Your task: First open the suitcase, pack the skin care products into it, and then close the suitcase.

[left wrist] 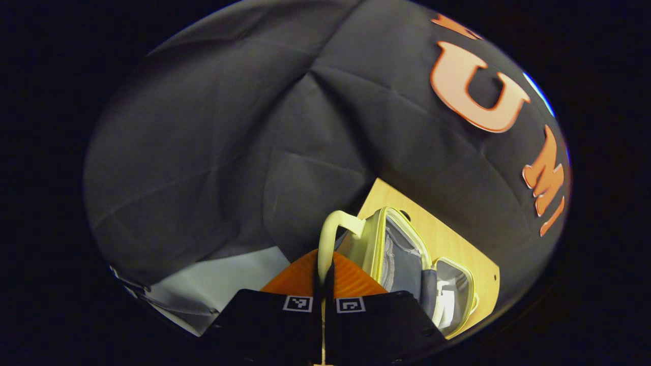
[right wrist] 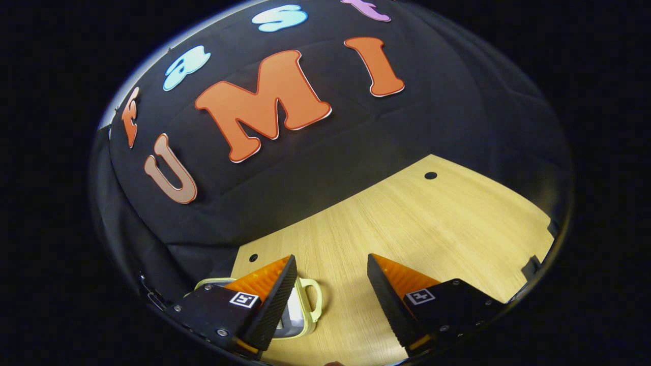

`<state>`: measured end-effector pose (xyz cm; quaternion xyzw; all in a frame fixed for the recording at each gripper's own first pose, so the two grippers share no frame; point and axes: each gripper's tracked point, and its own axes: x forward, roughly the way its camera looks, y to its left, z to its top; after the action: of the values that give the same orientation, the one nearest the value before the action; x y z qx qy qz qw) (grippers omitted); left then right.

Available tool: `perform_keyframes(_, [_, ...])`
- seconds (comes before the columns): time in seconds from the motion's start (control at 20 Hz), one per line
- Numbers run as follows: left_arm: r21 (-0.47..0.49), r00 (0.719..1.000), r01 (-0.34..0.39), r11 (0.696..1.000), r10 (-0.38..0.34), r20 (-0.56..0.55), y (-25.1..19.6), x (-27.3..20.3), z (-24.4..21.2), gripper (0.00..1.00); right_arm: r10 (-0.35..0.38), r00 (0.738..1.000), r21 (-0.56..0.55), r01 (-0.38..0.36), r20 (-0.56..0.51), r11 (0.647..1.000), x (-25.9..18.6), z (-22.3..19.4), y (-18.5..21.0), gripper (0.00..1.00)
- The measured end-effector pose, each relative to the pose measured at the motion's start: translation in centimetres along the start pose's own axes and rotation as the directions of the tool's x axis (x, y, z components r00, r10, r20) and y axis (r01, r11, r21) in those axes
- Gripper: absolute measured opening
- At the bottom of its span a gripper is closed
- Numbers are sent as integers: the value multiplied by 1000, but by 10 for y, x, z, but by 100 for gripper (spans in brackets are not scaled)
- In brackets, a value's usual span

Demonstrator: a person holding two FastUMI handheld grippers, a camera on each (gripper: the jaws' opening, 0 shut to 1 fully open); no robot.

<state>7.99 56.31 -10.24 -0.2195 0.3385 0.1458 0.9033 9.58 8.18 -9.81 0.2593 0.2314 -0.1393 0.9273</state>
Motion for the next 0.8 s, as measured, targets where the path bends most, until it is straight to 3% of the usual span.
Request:
perform_keyframes(0.35, [135, 987, 85, 987, -102, 124, -88, -54, 52, 2, 24, 997, -88, -19, 67, 996, -16, 22, -24, 94])
perform_keyframes(0.8, [293, 954, 187, 938, -244, 172, -217, -103, 52, 2, 14, 982, -230, 31, 189, 973, -36, 62, -64, 94])
